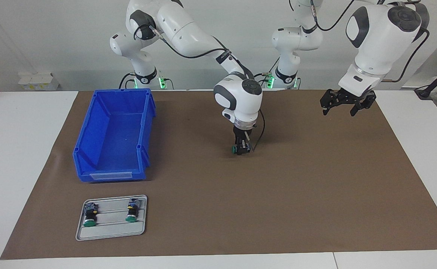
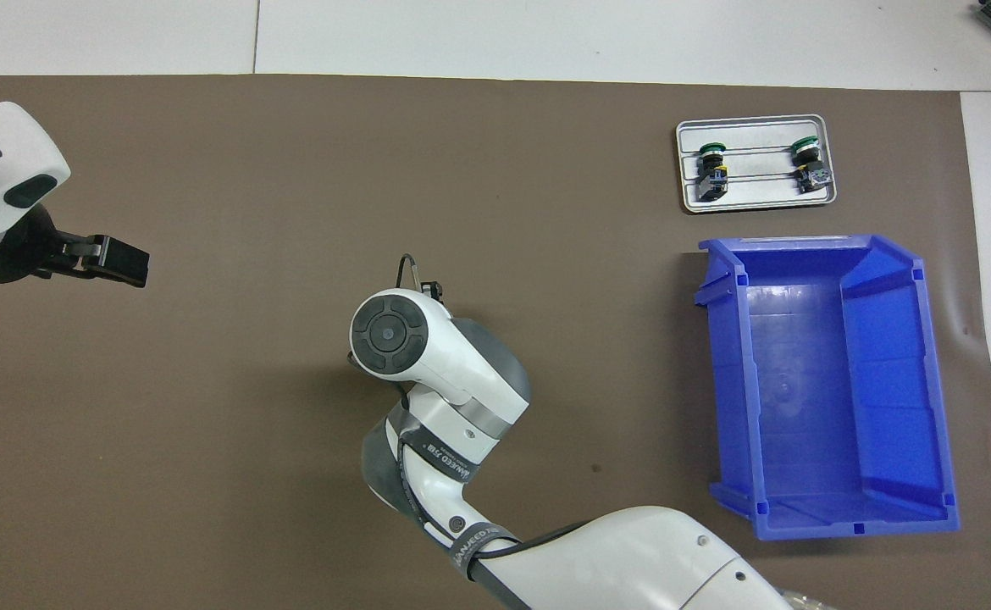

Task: Place and press button with both arms
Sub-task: 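Carry the button to the table center and set it down, then open the right gripper and withdraw it beside the blue bin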

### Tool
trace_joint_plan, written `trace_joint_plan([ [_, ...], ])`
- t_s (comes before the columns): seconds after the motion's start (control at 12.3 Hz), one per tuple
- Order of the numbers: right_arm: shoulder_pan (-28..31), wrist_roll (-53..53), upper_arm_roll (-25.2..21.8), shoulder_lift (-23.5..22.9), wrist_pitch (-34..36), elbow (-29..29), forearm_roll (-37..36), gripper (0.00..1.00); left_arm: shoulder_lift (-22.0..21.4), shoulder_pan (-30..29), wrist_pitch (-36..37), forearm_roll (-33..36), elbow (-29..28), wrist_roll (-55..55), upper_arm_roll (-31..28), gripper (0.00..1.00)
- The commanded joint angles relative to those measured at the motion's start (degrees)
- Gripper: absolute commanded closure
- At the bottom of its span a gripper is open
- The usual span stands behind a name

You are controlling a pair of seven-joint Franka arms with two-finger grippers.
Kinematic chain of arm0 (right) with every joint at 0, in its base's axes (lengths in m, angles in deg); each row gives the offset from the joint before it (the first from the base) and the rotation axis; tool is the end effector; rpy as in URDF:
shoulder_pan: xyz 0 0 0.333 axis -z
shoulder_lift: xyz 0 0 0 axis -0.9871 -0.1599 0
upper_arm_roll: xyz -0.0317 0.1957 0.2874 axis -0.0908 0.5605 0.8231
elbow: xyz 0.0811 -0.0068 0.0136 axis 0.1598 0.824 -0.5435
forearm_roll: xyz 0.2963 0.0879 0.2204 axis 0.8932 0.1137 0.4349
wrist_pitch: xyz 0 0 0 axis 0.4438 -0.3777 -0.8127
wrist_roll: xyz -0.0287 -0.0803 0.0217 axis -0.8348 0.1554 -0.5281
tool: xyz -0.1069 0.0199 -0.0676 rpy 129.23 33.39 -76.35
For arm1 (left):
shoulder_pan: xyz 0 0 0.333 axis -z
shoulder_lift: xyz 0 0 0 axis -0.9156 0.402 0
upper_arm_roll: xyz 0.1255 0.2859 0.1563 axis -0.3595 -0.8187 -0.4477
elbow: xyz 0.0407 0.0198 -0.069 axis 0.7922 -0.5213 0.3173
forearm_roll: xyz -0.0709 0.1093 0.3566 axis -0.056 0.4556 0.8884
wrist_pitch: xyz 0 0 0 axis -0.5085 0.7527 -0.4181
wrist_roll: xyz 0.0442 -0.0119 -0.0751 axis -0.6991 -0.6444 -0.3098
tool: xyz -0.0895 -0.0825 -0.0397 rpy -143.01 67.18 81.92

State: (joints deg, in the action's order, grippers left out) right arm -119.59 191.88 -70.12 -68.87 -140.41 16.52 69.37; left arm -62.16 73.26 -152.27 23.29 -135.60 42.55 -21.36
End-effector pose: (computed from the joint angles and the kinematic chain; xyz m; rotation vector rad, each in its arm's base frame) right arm 0.5466 0.4683 0.3330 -2.2128 2.1569 -0.1619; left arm 0.5490 -0.0586 0.5970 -3.1069 0.2380 0.0322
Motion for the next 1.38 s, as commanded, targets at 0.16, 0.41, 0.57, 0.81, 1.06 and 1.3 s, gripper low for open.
trace_joint_plan([
  [0.16, 5.47, -12.07, 0.55, 8.49, 1.17, 4.27, 4.17, 0.06, -1.77, -0.02, 0.03, 0.97, -1.91, -0.85, 0.13, 0.0],
  [0.41, 9.78, -24.99, 0.55, 14.83, 4.16, 8.05, 5.94, 0.03, -1.77, 0.07, -0.06, 0.97, -1.91, -1.03, 0.13, 0.0],
  [0.57, 12.94, -34.57, 0.55, 19.22, 4.69, 11.73, 6.02, 0.03, -1.77, 0.42, -0.06, 0.97, -1.91, -0.85, 0.13, 0.0],
  [0.81, 17.07, -49.24, 0.55, 24.14, 6.97, 15.51, 6.02, 0.03, -1.77, 0.59, -0.14, 0.97, -1.91, -0.59, 0.13, 0.0],
  [1.06, 23.65, -65.14, 0.46, 30.47, 10.21, 19.04, 8.99, 0.02, -1.77, 0.77, -0.32, 0.97, -1.82, -0.41, 0.22, 0.0],
  [1.3, 30.33, -82.82, 0.46, 34.52, 15.93, 19.31, 9.98, 0.02, -1.77, 0.77, -0.85, 0.97, -1.64, -0.76, 0.31, 0.0],
])
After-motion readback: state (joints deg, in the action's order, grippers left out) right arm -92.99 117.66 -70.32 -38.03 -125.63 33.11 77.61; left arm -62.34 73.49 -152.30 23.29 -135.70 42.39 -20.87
